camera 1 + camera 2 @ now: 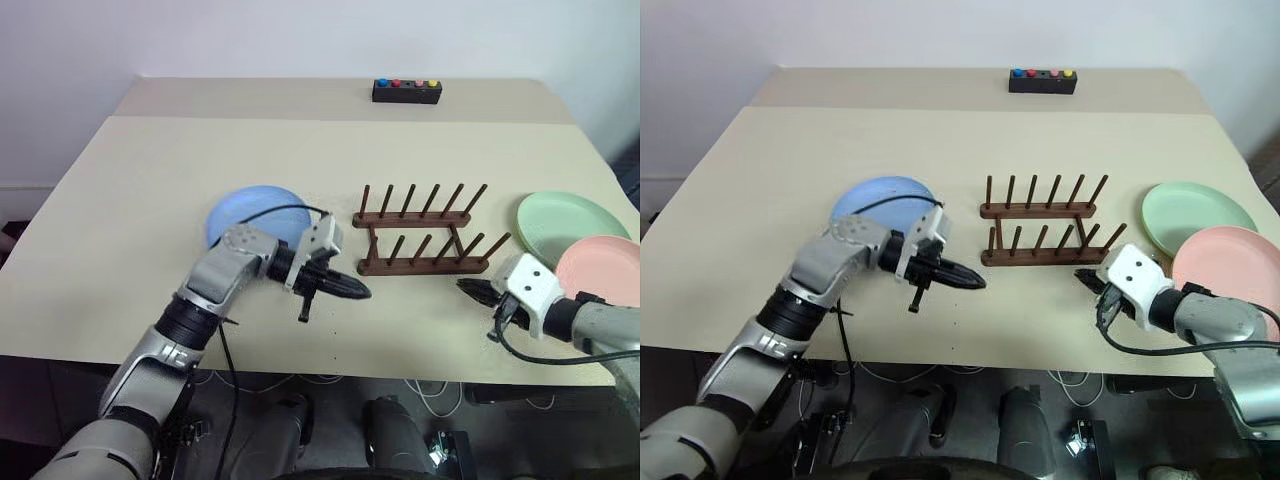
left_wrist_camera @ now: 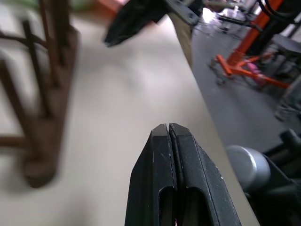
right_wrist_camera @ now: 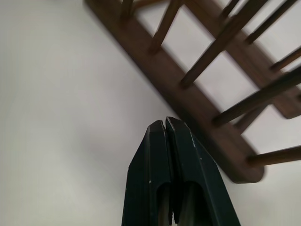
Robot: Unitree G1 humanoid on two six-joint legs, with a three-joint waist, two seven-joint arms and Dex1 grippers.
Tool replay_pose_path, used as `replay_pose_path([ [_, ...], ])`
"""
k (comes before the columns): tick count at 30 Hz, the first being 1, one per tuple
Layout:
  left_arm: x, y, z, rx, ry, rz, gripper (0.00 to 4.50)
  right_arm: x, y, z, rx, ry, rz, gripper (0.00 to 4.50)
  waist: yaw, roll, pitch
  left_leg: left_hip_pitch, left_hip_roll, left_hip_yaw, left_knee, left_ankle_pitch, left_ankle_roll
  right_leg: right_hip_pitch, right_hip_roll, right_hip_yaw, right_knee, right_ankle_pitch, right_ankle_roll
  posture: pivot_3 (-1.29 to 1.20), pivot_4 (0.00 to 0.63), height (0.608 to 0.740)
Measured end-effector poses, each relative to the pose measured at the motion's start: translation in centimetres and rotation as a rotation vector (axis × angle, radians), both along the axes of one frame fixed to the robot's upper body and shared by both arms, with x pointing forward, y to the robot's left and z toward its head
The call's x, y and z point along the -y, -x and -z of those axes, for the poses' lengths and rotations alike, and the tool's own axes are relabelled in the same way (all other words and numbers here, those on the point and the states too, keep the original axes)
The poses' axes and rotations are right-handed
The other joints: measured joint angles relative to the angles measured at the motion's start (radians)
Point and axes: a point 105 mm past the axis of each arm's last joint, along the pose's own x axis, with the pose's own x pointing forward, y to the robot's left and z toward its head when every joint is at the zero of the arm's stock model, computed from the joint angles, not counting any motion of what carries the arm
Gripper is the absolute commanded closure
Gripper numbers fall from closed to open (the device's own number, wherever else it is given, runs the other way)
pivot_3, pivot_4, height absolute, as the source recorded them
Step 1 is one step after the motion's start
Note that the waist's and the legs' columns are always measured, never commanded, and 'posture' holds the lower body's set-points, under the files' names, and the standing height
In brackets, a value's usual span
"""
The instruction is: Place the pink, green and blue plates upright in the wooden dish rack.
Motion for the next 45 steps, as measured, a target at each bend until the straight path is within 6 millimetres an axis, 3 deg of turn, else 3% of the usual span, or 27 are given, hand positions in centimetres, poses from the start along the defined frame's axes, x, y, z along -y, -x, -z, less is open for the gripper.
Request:
replay_pose_path([
  [4, 1.7, -0.5, 0.0, 0.07, 0.027, -0.032, 4.5, 0.2, -1.1, -0.2, 0.057, 0.081, -0.017, 4.49, 0.0, 0.0, 0.0, 0.001, 0.0, 0.0, 0.001, 0.0, 0.0, 0.001, 0.0, 0.0, 0.0, 0.0, 0.0, 0.0, 0.15, 0.74],
  [12, 3.4, -4.3, 3.4, 0.227, -0.154, -0.24, 4.5, 1.2, -2.6, 2.0, 0.059, 0.207, -0.034, 4.49, -0.003, 0.0, 0.0, 0.001, 0.0, 0.001, 0.0, 0.0, 0.0, 0.001, 0.0, 0.0, 0.0, 0.0, 0.0, 0.0, 0.15, 0.74],
  [19, 5.3, -7.1, 2.8, 0.356, -0.178, -0.376, 4.5, 1.2, -5.5, 1.3, 0.139, 0.237, -0.039, 4.49, 0.0, 0.0, 0.0, 0.001, -0.001, 0.001, 0.0, 0.0, 0.0, 0.001, 0.001, 0.0, 0.0, 0.0, 0.001, 0.0, 0.15, 0.74],
  [33, 4.3, -11.3, 2.7, 0.459, -0.248, -0.574, 4.5, 1.6, -10.4, 1.1, 0.227, 0.289, -0.043, 4.49, -0.004, 0.0, 0.0, 0.002, -0.001, 0.001, 0.001, 0.001, -0.001, 0.001, 0.002, 0.001, 0.002, 0.001, 0.001, 0.0, 0.15, 0.74],
  [45, 4.1, -12.5, 1.8, 0.457, -0.229, -0.649, 4.5, 1.6, -11.8, 1.1, 0.291, 0.292, -0.004, 4.49, -0.009, 0.0, 0.0, 0.002, -0.001, 0.001, 0.0, 0.003, -0.005, 0.0, 0.003, 0.001, 0.003, 0.001, 0.001, 0.0, 0.15, 0.74],
])
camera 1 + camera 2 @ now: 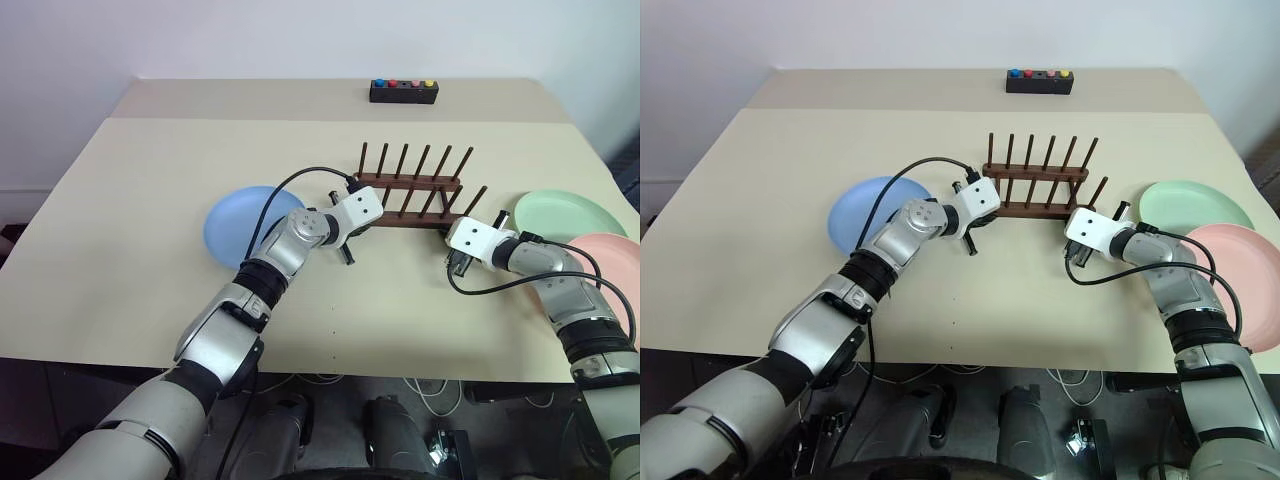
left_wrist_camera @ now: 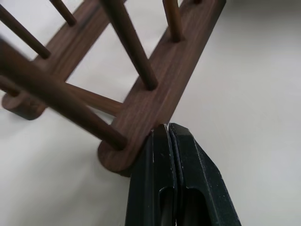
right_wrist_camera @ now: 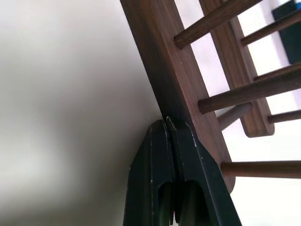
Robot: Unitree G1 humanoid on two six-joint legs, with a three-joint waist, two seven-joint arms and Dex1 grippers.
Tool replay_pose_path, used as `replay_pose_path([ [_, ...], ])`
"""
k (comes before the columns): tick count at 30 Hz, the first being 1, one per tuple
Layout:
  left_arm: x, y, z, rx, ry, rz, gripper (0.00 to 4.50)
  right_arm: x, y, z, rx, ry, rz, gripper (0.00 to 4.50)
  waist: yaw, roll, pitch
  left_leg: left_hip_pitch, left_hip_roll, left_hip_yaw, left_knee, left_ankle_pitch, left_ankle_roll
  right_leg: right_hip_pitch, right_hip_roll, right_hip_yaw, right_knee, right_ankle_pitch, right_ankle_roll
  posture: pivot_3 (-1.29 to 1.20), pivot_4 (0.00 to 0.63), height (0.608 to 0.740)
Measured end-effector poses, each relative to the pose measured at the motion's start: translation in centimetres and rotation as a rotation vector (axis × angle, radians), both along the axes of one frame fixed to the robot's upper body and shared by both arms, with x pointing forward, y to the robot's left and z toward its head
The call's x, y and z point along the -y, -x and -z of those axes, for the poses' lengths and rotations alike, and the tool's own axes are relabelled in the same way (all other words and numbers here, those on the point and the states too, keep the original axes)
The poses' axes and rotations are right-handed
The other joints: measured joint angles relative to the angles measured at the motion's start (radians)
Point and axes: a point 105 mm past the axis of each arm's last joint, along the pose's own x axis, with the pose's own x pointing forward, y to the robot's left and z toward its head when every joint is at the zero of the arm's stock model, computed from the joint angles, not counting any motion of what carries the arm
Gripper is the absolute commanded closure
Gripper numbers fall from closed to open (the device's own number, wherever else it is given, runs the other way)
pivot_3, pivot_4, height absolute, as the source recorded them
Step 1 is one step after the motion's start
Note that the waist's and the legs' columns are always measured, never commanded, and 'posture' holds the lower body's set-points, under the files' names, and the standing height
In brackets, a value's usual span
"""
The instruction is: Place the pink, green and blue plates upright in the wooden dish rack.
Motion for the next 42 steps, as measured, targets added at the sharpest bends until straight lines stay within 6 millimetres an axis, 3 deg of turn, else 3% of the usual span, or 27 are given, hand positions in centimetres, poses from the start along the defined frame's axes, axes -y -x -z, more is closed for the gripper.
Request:
replay_pose_path([
  [4, 0.3, 1.5, -2.0, -0.118, 0.135, 0.079, 4.5, -1.0, 1.8, -0.2, -0.025, -0.127, -0.038, 4.49, -0.001, 0.0, 0.0, 0.0, 0.0, 0.0, -0.001, 0.0, 0.0, 0.0, 0.0, 0.0, 0.0, 0.0, 0.0, 0.0, 0.15, 0.74],
  [6, -0.2, 2.6, -2.9, -0.159, 0.179, 0.134, 3.72, -1.6, 2.7, -1.6, -0.027, -0.276, -0.047, 4.25, -0.006, 0.0, 0.0, -0.001, 0.0, 0.0, -0.001, 0.0, 0.0, -0.001, 0.0, 0.0, 0.0, 0.0, 0.0, 0.0, 0.15, 0.74],
  [8, -1.3, 3.4, -3.3, -0.208, 0.2, 0.159, 2.78, -1.7, 3.3, -3.2, -0.016, -0.376, -0.057, 3.69, -0.017, 0.0, 0.0, 0.0, 0.0, 0.0, 0.0, -0.001, 0.002, 0.0, 0.001, 0.001, 0.0, 0.0, 0.0, 0.0, 0.15, 0.74],
  [10, -2.1, 3.9, -3.8, -0.255, 0.23, 0.176, 1.69, -1.7, 3.8, -4.5, -0.011, -0.457, -0.053, 2.62, -0.018, 0.0, 0.0, 0.0, 0.001, -0.001, 0.0, -0.002, 0.003, 0.0, 0.001, 0.001, 0.001, 0.001, -0.001, 0.0, 0.15, 0.74],
  [13, -3.9, 5.0, -6.5, -0.287, 0.31, 0.243, 0.35, -2.6, 5.8, -6.5, -0.028, -0.625, -0.084, 1.26, -0.017, 0.001, 0.0, 0.001, 0.002, -0.002, -0.001, -0.002, 0.002, -0.001, 0.002, 0.001, 0.001, 0.0, -0.001, 0.0, 0.15, 0.74],
  [14, -4.9, 5.4, -8.0, -0.275, 0.345, 0.269, 0.01, -2.7, 6.7, -7.2, -0.037, -0.677, -0.09, 0.85, -0.017, 0.001, 0.0, 0.0, 0.002, -0.002, -0.002, -0.002, 0.002, -0.001, 0.002, 0.002, 0.001, 0.0, -0.001, 0.0, 0.15, 0.74],
  [16, -6.6, 6.0, -11.0, -0.24, 0.426, 0.308, 0.0, -1.9, 8.1, -8.7, -0.043, -0.736, -0.078, 0.02, -0.015, 0.001, 0.0, 0.0, 0.002, -0.002, -0.002, -0.002, 0.003, -0.001, 0.002, 0.002, 0.0, 0.0, -0.001, 0.0, 0.15, 0.74],
  [19, -7.3, 7.5, -13.4, -0.249, 0.538, 0.401, 0.0, -0.4, 9.1, -10.7, -0.013, -0.773, -0.022, 0.02, -0.009, 0.001, 0.0, 0.001, 0.001, -0.002, 0.0, -0.003, 0.004, 0.002, 0.002, 0.002, -0.001, 0.0, -0.001, 0.0, 0.15, 0.74],
  [23, -7.4, 8.7, -12.0, -0.286, 0.534, 0.466, 0.0, 1.0, 10.7, -10.9, -0.014, -0.792, 0.082, 0.02, 0.005, 0.001, 0.0, 0.001, 0.002, -0.001, -0.002, -0.003, 0.004, 0.001, -0.001, 0.002, -0.001, 0.0, -0.001, 0.0, 0.15, 0.74],
  [27, -7.9, 9.5, -12.3, -0.23, 0.519, 0.545, 0.0, 2.5, 12.7, -8.9, -0.105, -0.737, 0.211, 0.02, 0.012, 0.001, -0.001, 0.001, 0.001, 0.001, -0.001, -0.003, 0.005, 0.001, -0.002, 0.003, -0.002, 0.0, -0.001, 0.0, 0.15, 0.74],
  [31, -9.3, 10.3, -11.8, -0.235, 0.519, 0.606, 0.0, 6.6, 15.9, -6.7, -0.199, -0.643, 0.444, 0.02, 0.024, 0.001, 0.0, 0.001, 0.001, 0.003, -0.001, -0.004, 0.006, 0.001, -0.002, 0.004, -0.003, 0.0, -0.001, 0.0, 0.15, 0.74],
  [35, -8.5, 10.8, -10.4, -0.261, 0.493, 0.647, 0.0, 7.6, 16.8, -3.8, -0.245, -0.593, 0.53, 0.02, 0.023, 0.001, 0.0, 0.002, 0.002, 0.005, -0.001, -0.005, 0.006, 0.002, -0.002, 0.008, -0.004, -0.001, -0.001, 0.0, 0.15, 0.74],
  [38, -8.0, 11.0, -10.1, -0.268, 0.482, 0.662, 0.0, 8.3, 16.9, -2.6, -0.261, -0.609, 0.588, 0.88, 0.019, 0.002, -0.001, 0.002, 0.002, 0.007, -0.001, -0.005, 0.007, 0.001, -0.002, 0.01, -0.004, -0.001, -0.002, 0.0, 0.15, 0.74],
  [41, -8.1, 10.9, -9.8, -0.259, 0.443, 0.656, 0.0, 8.5, 16.9, -2.3, -0.28, -0.624, 0.607, 2.25, 0.01, 0.001, 0.0, 0.002, 0.002, 0.007, -0.002, -0.005, 0.007, 0.001, -0.002, 0.01, -0.004, -0.001, -0.001, 0.0, 0.15, 0.74],
  [42, -8.2, 10.9, -9.6, -0.256, 0.419, 0.652, 0.0, 8.6, 17.2, -1.4, -0.316, -0.557, 0.617, 2.78, 0.009, 0.001, 0.0, 0.002, 0.002, 0.007, -0.002, -0.005, 0.007, 0.001, -0.002, 0.01, -0.004, -0.001, -0.001, 0.0, 0.15, 0.74],
])
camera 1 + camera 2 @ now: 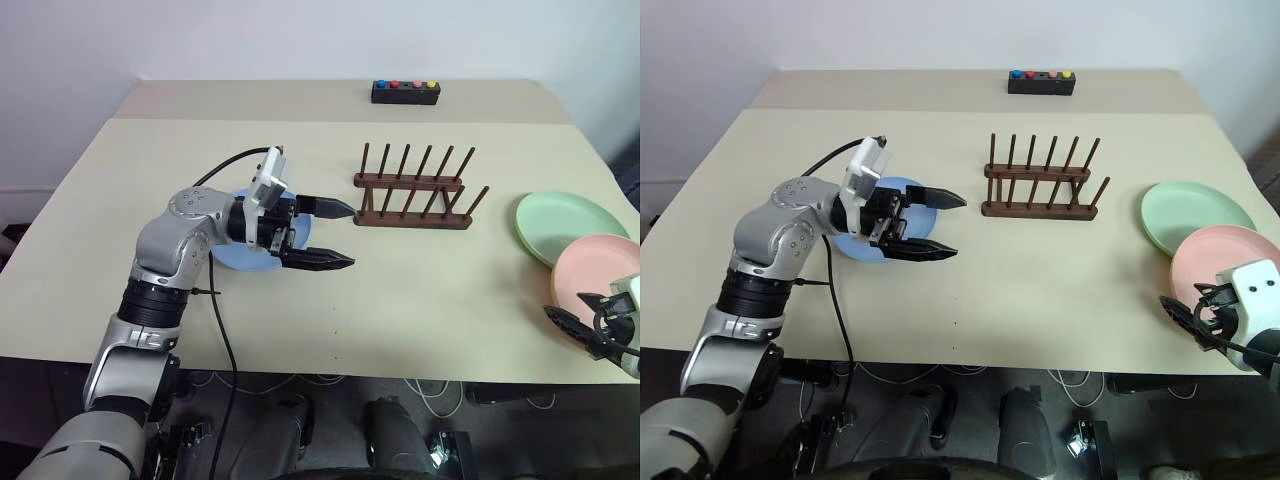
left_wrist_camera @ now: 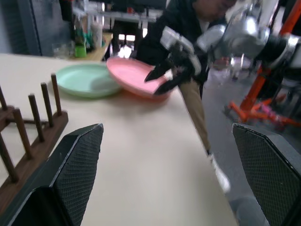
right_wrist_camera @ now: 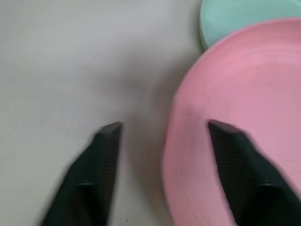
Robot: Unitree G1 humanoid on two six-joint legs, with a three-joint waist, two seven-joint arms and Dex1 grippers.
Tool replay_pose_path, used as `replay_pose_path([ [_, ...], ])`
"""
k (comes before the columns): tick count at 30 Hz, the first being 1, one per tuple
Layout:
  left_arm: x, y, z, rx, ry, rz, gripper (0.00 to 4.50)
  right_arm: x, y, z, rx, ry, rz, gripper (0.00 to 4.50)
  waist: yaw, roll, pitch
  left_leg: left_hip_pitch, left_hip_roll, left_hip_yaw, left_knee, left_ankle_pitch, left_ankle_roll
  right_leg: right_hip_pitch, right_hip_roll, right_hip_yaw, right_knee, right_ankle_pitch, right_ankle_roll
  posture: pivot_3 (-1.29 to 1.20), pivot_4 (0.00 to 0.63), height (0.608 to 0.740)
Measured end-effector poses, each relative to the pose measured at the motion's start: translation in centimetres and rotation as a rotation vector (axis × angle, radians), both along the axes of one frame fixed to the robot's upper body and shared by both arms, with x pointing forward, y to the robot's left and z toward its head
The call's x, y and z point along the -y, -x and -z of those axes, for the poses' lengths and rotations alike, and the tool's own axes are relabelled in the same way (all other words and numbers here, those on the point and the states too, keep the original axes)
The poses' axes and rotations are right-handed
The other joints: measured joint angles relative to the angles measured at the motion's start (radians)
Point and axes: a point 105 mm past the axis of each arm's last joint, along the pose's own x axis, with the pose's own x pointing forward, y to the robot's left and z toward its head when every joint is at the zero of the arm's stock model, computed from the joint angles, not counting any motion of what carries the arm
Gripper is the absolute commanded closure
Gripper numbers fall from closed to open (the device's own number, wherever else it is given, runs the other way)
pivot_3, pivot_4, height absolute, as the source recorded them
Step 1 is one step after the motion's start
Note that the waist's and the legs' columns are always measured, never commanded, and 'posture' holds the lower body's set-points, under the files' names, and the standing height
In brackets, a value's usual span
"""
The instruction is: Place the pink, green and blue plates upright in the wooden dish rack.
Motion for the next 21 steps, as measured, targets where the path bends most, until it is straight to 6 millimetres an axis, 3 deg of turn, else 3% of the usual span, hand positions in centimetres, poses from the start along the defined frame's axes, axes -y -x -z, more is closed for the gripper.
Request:
replay_pose_path([
  [3, -0.2, 0.1, 0.3, 0.004, -0.018, -0.008, 0.0, 0.9, 0.4, 2.3, -0.094, 0.077, 0.016, 4.36, 0.0, 0.0, 0.0, 0.0, 0.0, 0.0, 0.0, 0.0, 0.0, 0.0, 0.0, 0.0, 0.0, 0.0, 0.0, 0.0, 0.15, 0.74],
  [4, -0.4, 0.2, 0.3, 0.006, -0.023, -0.012, 0.0, 0.8, 0.2, 2.2, -0.085, 0.087, 0.012, 4.44, -0.002, 0.0, 0.0, 0.0, 0.0, 0.001, 0.0, 0.0, 0.0, 0.0, 0.0, 0.001, 0.0, 0.0, 0.0, 0.0, 0.15, 0.74],
  [17, -0.5, -0.2, 0.0, 0.039, -0.021, -0.054, 0.0, 0.1, -0.8, -0.6, -0.042, 0.113, -0.053, 4.44, 0.0, -0.002, 0.0, 0.0, 0.001, 0.001, 0.0, 0.0, 0.0, 0.001, 0.001, 0.001, -0.001, 0.0, 0.0, 0.0, 0.15, 0.74],
  [19, -0.5, -0.4, 0.1, 0.035, -0.016, -0.061, 0.0, -0.5, -1.0, -1.9, -0.006, 0.062, -0.078, 4.44, -0.001, -0.002, 0.0, 0.0, 0.001, 0.001, 0.0, 0.0, 0.0, 0.001, 0.0, 0.001, -0.001, 0.0, 0.0, 0.0, 0.15, 0.74],
  [21, -0.5, -0.6, 0.2, 0.032, -0.008, -0.067, 0.0, -1.5, -1.9, -5.0, 0.111, 0.003, -0.118, 4.44, -0.003, -0.001, 0.0, 0.0, 0.001, 0.001, 0.0, 0.0, 0.0, 0.001, 0.0, 0.001, -0.001, 0.0, 0.0, 0.0, 0.15, 0.74],
])
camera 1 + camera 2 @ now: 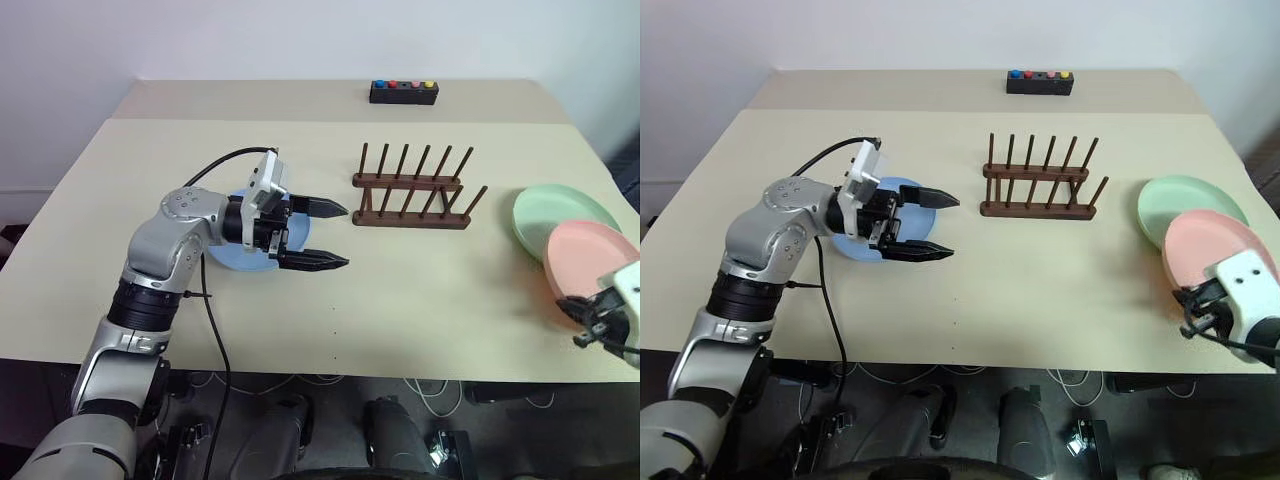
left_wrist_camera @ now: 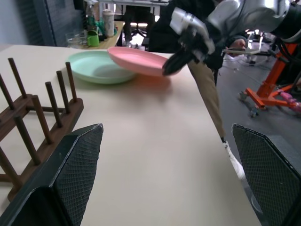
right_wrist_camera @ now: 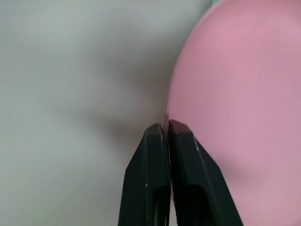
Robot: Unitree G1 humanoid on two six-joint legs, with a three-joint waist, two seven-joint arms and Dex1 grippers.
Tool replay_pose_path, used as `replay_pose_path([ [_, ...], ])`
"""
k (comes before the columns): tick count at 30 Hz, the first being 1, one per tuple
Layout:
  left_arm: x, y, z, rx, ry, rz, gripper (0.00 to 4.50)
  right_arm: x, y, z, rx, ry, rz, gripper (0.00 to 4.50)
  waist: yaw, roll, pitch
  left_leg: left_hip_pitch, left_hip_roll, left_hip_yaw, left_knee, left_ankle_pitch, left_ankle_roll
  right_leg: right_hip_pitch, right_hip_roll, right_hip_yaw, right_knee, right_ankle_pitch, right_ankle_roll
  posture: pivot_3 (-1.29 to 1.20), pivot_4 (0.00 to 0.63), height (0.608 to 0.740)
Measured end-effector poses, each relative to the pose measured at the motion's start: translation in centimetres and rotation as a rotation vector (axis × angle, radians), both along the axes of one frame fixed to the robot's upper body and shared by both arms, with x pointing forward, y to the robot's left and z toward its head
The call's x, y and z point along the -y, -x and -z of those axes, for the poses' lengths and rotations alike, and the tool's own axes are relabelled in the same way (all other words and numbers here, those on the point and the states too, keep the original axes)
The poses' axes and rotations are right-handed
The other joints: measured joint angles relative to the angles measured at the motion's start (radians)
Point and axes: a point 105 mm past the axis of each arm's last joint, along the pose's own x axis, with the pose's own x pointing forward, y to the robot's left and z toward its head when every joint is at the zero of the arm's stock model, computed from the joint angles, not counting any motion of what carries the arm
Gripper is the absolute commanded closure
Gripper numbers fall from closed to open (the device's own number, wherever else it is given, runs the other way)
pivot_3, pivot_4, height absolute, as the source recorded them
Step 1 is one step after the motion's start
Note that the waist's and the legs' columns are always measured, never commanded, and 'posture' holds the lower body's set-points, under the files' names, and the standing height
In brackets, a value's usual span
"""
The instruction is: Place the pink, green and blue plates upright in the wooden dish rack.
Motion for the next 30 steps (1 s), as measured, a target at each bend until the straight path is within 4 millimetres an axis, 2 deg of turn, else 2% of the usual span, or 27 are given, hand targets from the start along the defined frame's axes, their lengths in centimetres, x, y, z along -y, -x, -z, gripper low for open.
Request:
replay_pose_path([
  [1, -0.1, -0.1, 0.0, -0.001, 0.005, -0.004, 0.0, -0.6, -0.5, -1.6, 0.063, -0.045, -0.025, 4.44, 0.0, 0.0, 0.0, 0.0, 0.0, 0.0, 0.0, 0.0, 0.0, 0.0, 0.0, 0.0, 0.0, 0.0, 0.0, 0.0, 0.15, 0.74],
  [4, 0.2, -0.5, -0.6, -0.019, 0.046, -0.009, 0.0, -2.7, -2.1, -8.2, 0.328, -0.194, -0.121, 4.44, 0.0, 0.0, 0.0, -0.001, 0.001, 0.0, 0.0, 0.0, 0.0, 0.0, 0.0, 0.0, -0.001, 0.0, 0.0, 0.0, 0.15, 0.74],
  [7, -0.2, -1.1, -2.0, -0.043, 0.108, -0.027, 0.0, -4.6, -2.4, -13.6, 0.541, -0.364, -0.232, 4.44, 0.003, -0.002, 0.001, -0.002, 0.001, -0.001, -0.001, 0.0, 0.001, -0.001, 0.0, -0.002, -0.003, 0.0, 0.0, 0.0, 0.15, 0.74],
  [10, -0.9, -1.8, -3.4, -0.042, 0.162, -0.058, 0.0, -5.6, -2.8, -16.0, 0.632, -0.546, -0.321, 4.44, 0.003, -0.002, 0.001, -0.003, 0.001, -0.002, -0.002, -0.001, 0.002, 0.0, 0.0, -0.002, -0.007, 0.001, 0.001, 0.0, 0.15, 0.74],
  [13, -1.3, -2.3, -3.9, -0.059, 0.189, -0.085, 0.0, -6.4, -4.4, -16.4, 0.641, -0.732, -0.394, 4.44, 0.002, -0.002, 0.001, -0.004, -0.001, -0.001, 0.0, -0.002, 0.004, 0.0, 0.0, -0.002, -0.01, 0.003, 0.004, 0.0, 0.15, 0.74],
  [18, -1.5, -2.4, -4.2, -0.073, 0.211, -0.099, 0.0, -7.4, -7.0, -15.7, 0.563, -0.89, -0.483, 4.44, 0.001, -0.002, 0.001, -0.006, -0.001, -0.001, -0.001, -0.002, 0.004, -0.002, 0.0, -0.001, -0.01, 0.004, 0.006, 0.0, 0.15, 0.74],
  [20, -1.7, -2.1, -4.5, -0.072, 0.216, -0.102, 0.0, -7.1, -8.1, -15.3, 0.537, -0.942, -0.499, 4.44, 0.0, -0.002, 0.001, -0.006, -0.001, -0.001, -0.001, -0.002, 0.004, -0.001, 0.0, -0.001, -0.01, 0.004, 0.006, 0.0, 0.15, 0.74],
  [25, -2.6, -1.1, -4.0, -0.086, 0.209, -0.134, 0.0, -6.4, -11.0, -12.4, 0.418, -1.029, -0.484, 4.44, -0.003, 0.0, 0.001, -0.006, -0.001, -0.001, -0.001, -0.002, 0.004, -0.002, 0.0, -0.001, -0.009, 0.005, 0.005, 0.0, 0.15, 0.74],
  [30, -3.0, -0.9, -4.4, -0.065, 0.205, -0.171, 0.0, -5.6, -11.7, -12.2, 0.408, -1.039, -0.488, 4.44, 0.0, 0.0, 0.001, -0.006, -0.001, -0.001, -0.001, -0.002, 0.004, -0.002, 0.0, -0.001, -0.009, 0.005, 0.005, 0.0, 0.15, 0.74],
])
